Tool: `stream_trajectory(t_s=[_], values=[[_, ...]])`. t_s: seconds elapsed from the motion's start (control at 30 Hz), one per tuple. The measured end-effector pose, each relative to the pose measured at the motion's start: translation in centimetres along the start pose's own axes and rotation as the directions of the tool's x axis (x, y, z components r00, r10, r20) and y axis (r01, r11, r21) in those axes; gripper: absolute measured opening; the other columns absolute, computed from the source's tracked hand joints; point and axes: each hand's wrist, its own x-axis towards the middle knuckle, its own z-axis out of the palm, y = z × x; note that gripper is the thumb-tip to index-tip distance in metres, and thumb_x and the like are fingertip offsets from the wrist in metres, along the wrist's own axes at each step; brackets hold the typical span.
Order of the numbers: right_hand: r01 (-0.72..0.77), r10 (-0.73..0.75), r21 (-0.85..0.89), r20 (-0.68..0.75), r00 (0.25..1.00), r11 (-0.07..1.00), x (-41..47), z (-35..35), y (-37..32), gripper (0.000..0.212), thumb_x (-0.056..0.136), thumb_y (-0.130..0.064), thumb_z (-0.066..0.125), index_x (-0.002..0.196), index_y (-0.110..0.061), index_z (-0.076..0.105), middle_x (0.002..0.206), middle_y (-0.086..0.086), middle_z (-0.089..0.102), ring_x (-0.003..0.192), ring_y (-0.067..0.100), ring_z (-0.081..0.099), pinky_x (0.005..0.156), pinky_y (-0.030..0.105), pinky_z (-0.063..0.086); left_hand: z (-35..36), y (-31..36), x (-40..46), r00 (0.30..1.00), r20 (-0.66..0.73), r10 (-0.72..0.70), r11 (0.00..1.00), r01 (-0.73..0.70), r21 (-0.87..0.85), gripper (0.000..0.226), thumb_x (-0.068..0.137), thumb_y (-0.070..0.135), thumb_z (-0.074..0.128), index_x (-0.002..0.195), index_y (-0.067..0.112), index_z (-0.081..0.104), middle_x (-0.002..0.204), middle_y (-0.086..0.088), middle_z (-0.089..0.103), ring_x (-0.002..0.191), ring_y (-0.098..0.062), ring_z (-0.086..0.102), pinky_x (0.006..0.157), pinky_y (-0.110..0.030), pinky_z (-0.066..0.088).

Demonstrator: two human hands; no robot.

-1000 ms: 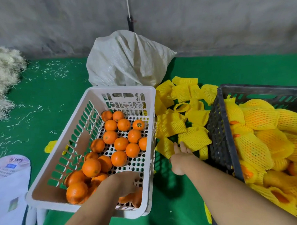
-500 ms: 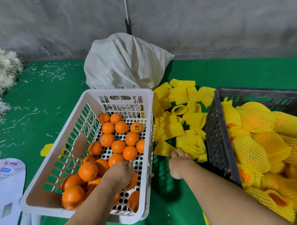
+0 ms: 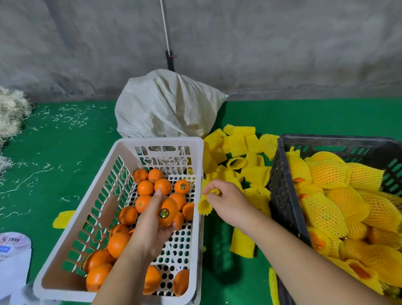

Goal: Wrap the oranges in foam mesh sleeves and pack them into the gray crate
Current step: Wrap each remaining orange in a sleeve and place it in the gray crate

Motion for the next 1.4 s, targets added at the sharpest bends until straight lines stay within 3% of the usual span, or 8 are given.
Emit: stream_trajectory(t_s=[0.17,0.27,0.47,0.67,0.83,1.03,1.3,1.4], values=[[0.188,-0.153,0.408,-0.116,0.981,0.893,-3.5,-0.2,-4.6,0.048,0.092,-0.025,0.069,0.134,-0.044,0.051,0.112,0.000,0.073,0.102,0.018,0.071,0.096,0.047,0.056,4.3,3.2,-3.7,0.933,0.233,0.275,0.957,-0.244,-0.155,0.067,0.092,0.051,0.076,0.145,0.016,0.055,0.137,-0.011,0.069,0.128,-0.037,0.065,0.108,-0.052,0.052],[0.322,-0.158,0.458,-0.359,0.920,0.828,-5.1,-1.1,-7.8,0.041,0.081,-0.041,0.068,0.121,-0.040,0.061,0.105,-0.001,0.076,0.097,0.019,0.073,0.093,0.051,0.057,6.7,5.9,-7.6,0.875,0.246,0.417,0.907,-0.381,-0.180,0.072,0.088,0.055,0.077,0.142,0.015,0.055,0.134,-0.012,0.068,0.119,-0.035,0.069,0.089,-0.051,0.061],[0.536,-0.256,0.293,-0.637,0.727,0.792,-7.7,-2.2,-11.7,0.026,0.092,-0.020,0.075,0.109,-0.037,0.063,0.092,-0.003,0.072,0.087,0.018,0.070,0.081,0.046,0.059,7.3,8.8,-14.0,0.786,0.377,0.490,0.872,-0.445,-0.206,0.085,0.057,0.071,0.092,0.121,0.019,0.075,0.112,-0.012,0.075,0.087,-0.026,0.073,0.071,-0.036,0.062],[0.505,-0.204,0.377,-0.607,0.768,0.776,-9.0,-1.0,-12.6,0.019,0.090,-0.010,0.076,0.088,-0.027,0.069,0.083,-0.003,0.071,0.084,0.017,0.068,0.074,0.030,0.057,5.4,8.8,-15.1,0.731,0.499,0.466,0.861,-0.505,-0.063,0.088,0.056,0.070,0.093,0.126,0.021,0.076,0.145,-0.003,0.065,0.131,-0.026,0.064,0.093,-0.039,0.059],[0.476,-0.262,0.242,-0.588,0.765,0.846,-10.4,-0.6,-11.8,0.015,0.096,-0.014,0.070,0.092,-0.029,0.073,0.090,-0.003,0.074,0.086,0.011,0.071,0.078,0.030,0.057,4.6,8.6,-15.0,0.790,0.454,0.412,0.907,-0.405,-0.116,0.089,0.050,0.072,0.095,0.122,0.022,0.078,0.095,-0.010,0.078,0.071,-0.018,0.075,0.052,-0.023,0.056],[0.490,-0.332,0.138,-0.576,0.747,0.861,-11.8,0.9,-11.2,0.018,0.099,-0.016,0.064,0.098,-0.033,0.069,0.090,-0.011,0.073,0.087,0.008,0.069,0.074,0.022,0.053,4.5,7.5,-14.6,0.830,0.343,0.440,0.897,-0.422,-0.130,0.084,0.052,0.069,0.096,0.122,0.029,0.072,0.122,-0.013,0.075,0.113,-0.035,0.073,0.091,-0.047,0.057],[0.437,-0.334,0.056,-0.560,0.758,0.898,-12.9,0.0,-10.8,0.025,0.097,-0.010,0.067,0.106,-0.032,0.074,0.101,-0.015,0.073,0.096,0.004,0.070,0.087,0.031,0.059,4.2,6.9,-15.3,0.773,0.508,0.379,0.922,-0.362,-0.135,0.092,0.052,0.065,0.098,0.135,0.043,0.065,0.129,-0.010,0.073,0.108,-0.028,0.075,0.084,-0.043,0.056],[0.453,-0.331,0.066,-0.590,0.737,0.889,-13.4,-0.2,-10.4,0.024,0.098,-0.010,0.066,0.103,-0.033,0.072,0.096,-0.012,0.073,0.092,0.009,0.071,0.079,0.028,0.058,5.0,6.6,-15.6,0.808,0.438,0.395,0.919,-0.348,-0.186,0.091,0.042,0.068,0.099,0.125,0.044,0.071,0.111,-0.003,0.073,0.078,-0.013,0.071,0.062,-0.030,0.056]])
